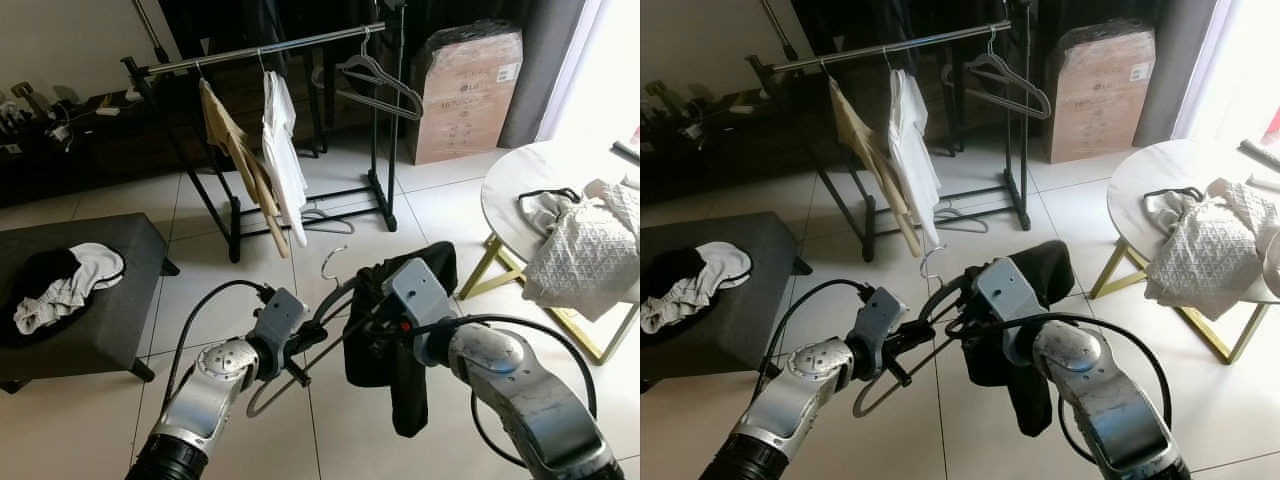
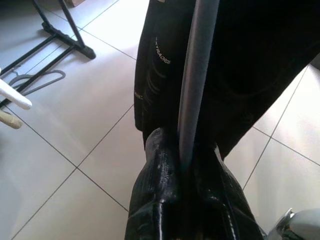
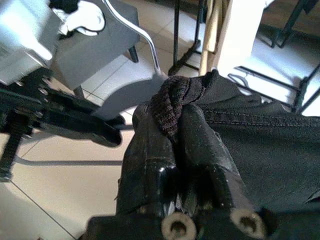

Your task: Hang hanger

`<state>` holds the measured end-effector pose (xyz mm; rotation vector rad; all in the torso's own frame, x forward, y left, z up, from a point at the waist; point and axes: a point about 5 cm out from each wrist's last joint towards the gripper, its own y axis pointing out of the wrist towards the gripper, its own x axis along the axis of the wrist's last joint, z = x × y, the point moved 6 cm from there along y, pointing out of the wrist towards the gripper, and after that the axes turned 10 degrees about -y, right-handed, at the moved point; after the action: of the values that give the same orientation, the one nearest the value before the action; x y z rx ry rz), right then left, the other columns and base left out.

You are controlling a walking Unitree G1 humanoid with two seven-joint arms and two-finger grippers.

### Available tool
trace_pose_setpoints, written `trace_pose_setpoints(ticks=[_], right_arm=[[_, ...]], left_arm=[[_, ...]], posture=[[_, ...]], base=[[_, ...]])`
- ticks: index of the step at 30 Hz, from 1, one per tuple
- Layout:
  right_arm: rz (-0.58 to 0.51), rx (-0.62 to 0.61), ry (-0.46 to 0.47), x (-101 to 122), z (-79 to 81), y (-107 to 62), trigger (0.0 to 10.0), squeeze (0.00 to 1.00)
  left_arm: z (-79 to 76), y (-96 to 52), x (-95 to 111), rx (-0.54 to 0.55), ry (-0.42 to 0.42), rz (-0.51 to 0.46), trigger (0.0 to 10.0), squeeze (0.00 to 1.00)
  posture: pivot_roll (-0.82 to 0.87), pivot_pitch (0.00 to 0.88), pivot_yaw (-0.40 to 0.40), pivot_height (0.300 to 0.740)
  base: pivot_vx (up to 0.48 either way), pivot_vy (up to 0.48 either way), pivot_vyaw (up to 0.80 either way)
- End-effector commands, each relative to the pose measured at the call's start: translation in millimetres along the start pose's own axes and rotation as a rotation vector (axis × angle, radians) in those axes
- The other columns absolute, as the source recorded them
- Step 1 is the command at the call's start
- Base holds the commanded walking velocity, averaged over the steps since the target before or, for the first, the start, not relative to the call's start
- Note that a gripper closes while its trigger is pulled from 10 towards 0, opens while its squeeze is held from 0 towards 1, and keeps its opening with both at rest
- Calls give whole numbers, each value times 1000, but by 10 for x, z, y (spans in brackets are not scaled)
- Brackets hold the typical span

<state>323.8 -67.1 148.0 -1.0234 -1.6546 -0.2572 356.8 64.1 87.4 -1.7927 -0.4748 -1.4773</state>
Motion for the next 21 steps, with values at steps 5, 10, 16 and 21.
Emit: trace_pose_setpoints(ticks=[5, 10, 16, 21], right_arm=[[114, -44, -60, -217, -33, 41, 10000, 0], [81, -1, -64, -124, 26, 25, 10000, 0], [-95, 155, -68, 204, 290, -118, 10000, 0], [-16, 112, -88, 40, 216, -90, 10000, 0]], left_arm=[[54, 21, 147, 35, -20, -66, 10000, 0], [83, 23, 203, 62, -39, -102, 10000, 0], [141, 46, 338, 115, -73, -167, 10000, 0], [147, 65, 365, 129, -80, -182, 10000, 0]], posture=[[-135, 173, 109, 740], [-135, 171, 109, 740], [-136, 171, 109, 740], [-140, 170, 109, 740]], base=[[0, 0, 0], [0, 0, 0], [0, 0, 0], [0, 0, 0]])
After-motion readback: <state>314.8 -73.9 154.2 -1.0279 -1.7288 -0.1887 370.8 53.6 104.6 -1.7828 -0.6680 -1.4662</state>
